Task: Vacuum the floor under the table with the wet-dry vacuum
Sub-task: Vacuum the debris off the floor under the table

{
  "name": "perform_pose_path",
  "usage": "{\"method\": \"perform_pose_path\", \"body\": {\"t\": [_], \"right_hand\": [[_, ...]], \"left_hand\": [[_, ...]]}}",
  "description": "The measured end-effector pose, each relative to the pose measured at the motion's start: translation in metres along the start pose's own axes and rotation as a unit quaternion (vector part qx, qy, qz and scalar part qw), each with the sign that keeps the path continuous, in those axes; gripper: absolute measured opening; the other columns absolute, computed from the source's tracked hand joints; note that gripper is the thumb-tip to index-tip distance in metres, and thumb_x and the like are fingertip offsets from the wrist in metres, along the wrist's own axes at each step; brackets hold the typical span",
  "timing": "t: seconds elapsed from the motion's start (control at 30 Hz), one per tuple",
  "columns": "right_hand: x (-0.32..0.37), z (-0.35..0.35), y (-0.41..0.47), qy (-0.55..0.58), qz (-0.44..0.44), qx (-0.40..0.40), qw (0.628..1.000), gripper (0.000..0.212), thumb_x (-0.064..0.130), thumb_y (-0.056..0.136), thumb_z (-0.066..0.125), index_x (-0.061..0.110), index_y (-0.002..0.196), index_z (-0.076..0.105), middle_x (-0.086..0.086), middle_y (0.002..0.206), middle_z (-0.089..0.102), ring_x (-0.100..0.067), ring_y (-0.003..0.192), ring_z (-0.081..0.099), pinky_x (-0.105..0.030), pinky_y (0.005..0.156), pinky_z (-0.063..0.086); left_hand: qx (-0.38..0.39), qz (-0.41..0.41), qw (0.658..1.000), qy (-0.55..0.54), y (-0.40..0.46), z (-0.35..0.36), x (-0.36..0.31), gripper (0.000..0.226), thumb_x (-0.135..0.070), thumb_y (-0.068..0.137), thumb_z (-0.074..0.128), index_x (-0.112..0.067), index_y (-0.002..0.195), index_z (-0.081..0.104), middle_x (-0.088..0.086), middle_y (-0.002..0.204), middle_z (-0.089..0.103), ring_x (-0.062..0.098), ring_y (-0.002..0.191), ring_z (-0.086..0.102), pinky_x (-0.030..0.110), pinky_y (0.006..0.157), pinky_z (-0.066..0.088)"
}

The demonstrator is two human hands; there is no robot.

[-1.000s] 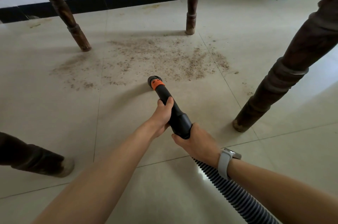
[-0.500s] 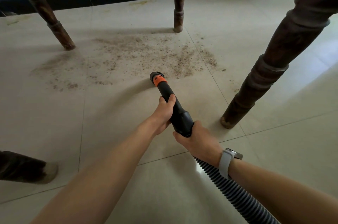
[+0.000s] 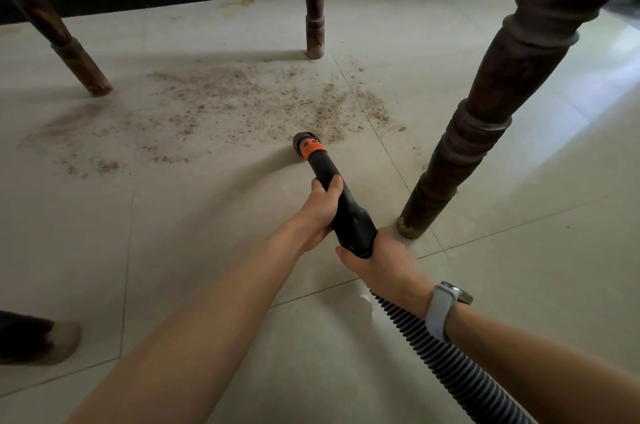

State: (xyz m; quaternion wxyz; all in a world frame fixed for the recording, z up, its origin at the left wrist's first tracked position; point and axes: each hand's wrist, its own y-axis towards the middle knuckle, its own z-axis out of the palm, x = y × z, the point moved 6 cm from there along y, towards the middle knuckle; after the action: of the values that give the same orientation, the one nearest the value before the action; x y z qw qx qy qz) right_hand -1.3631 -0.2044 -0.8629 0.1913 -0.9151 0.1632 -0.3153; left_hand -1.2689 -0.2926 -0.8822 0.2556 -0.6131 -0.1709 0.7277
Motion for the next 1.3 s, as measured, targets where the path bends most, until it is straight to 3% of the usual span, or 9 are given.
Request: {"method": "perform_pose_path", "body": {"t": [0.1,0.3,0.63,0.77,0.87,0.97,1.07,1.17,1.3], "right_hand": [[-0.008,-0.004,0.003,0.017,0.002,-0.008,1.000,0.050,0.054,0.083,0.060,0.012,0.108,0.048,0.001,0.080,0.059,-0.016,0.069,0.061,-0.028,0.062,0.054],[-0.016,-0.017,0.006,0.003,0.029,-0.012,1.000,0.049,0.058,0.084,0.055,0.019,0.102,0.033,0.000,0.090,0.060,-0.017,0.078,0.063,-0.031,0.070,0.056],[-0.031,-0.021,0.008,0.031,0.052,-0.038,0.997,0.049,0.057,0.085,0.055,0.017,0.104,0.034,0.001,0.090,0.057,-0.017,0.080,0.061,-0.029,0.068,0.052],[-0.038,-0.013,0.006,0.073,0.037,-0.014,0.997,0.045,0.054,0.083,0.059,0.018,0.102,0.040,0.005,0.081,0.056,-0.010,0.070,0.057,-0.024,0.059,0.048],[-0.037,0.000,0.000,0.114,0.012,0.020,0.993,0.055,0.061,0.076,0.058,0.013,0.101,0.050,0.000,0.079,0.062,-0.015,0.067,0.061,-0.031,0.061,0.054],[-0.035,0.014,-0.012,0.149,0.010,0.070,0.986,0.052,0.061,0.075,0.058,0.017,0.102,0.050,-0.005,0.084,0.066,-0.021,0.072,0.067,-0.037,0.067,0.059],[-0.037,0.022,-0.031,0.128,0.014,0.064,0.990,0.038,0.054,0.081,0.061,0.023,0.097,0.046,0.002,0.083,0.064,-0.013,0.070,0.064,-0.026,0.061,0.055],[-0.043,0.023,-0.052,0.144,0.054,0.027,0.988,0.037,0.051,0.079,0.063,0.021,0.095,0.047,0.004,0.074,0.062,-0.011,0.060,0.062,-0.025,0.055,0.053],[-0.051,0.025,-0.074,0.132,0.104,-0.013,0.986,0.038,0.053,0.078,0.062,0.023,0.095,0.044,-0.001,0.077,0.065,-0.019,0.066,0.067,-0.033,0.061,0.056]], "left_hand": [[0.016,0.000,1.000,0.006,0.002,0.011,0.000,0.050,-0.029,0.102,0.036,-0.012,0.145,0.018,0.012,0.138,0.042,0.029,0.120,0.049,0.038,0.093,0.045],[0.031,-0.006,0.999,0.021,0.011,0.030,-0.001,0.051,-0.030,0.102,0.036,-0.013,0.146,0.018,0.013,0.140,0.042,0.030,0.122,0.049,0.040,0.097,0.045],[0.056,-0.015,0.995,0.079,0.020,0.053,0.002,0.051,-0.032,0.101,0.036,-0.014,0.146,0.018,0.013,0.138,0.042,0.031,0.121,0.049,0.044,0.099,0.045],[0.053,0.002,0.993,0.109,0.012,0.048,0.009,0.051,-0.033,0.100,0.039,-0.014,0.144,0.021,0.011,0.135,0.045,0.028,0.117,0.051,0.041,0.098,0.046],[0.036,0.016,0.989,0.141,0.005,0.033,0.011,0.054,-0.036,0.097,0.045,-0.014,0.142,0.024,0.010,0.132,0.048,0.027,0.114,0.053,0.044,0.098,0.047],[0.021,0.006,0.985,0.171,-0.006,0.012,0.012,0.056,-0.036,0.095,0.047,-0.012,0.139,0.023,0.007,0.125,0.050,0.024,0.105,0.055,0.037,0.082,0.052],[0.035,-0.008,0.982,0.185,-0.024,0.002,0.019,0.056,-0.036,0.096,0.047,-0.012,0.139,0.021,0.007,0.121,0.050,0.022,0.101,0.055,0.029,0.067,0.050],[0.062,-0.012,0.980,0.190,-0.038,0.007,0.028,0.056,-0.036,0.096,0.048,-0.014,0.139,0.021,0.007,0.120,0.052,0.020,0.096,0.057,0.026,0.063,0.050],[0.115,-0.029,0.975,0.188,-0.047,0.021,0.037,0.055,-0.035,0.096,0.048,-0.015,0.139,0.021,0.004,0.119,0.051,0.011,0.088,0.056,0.024,0.062,0.051]]}}
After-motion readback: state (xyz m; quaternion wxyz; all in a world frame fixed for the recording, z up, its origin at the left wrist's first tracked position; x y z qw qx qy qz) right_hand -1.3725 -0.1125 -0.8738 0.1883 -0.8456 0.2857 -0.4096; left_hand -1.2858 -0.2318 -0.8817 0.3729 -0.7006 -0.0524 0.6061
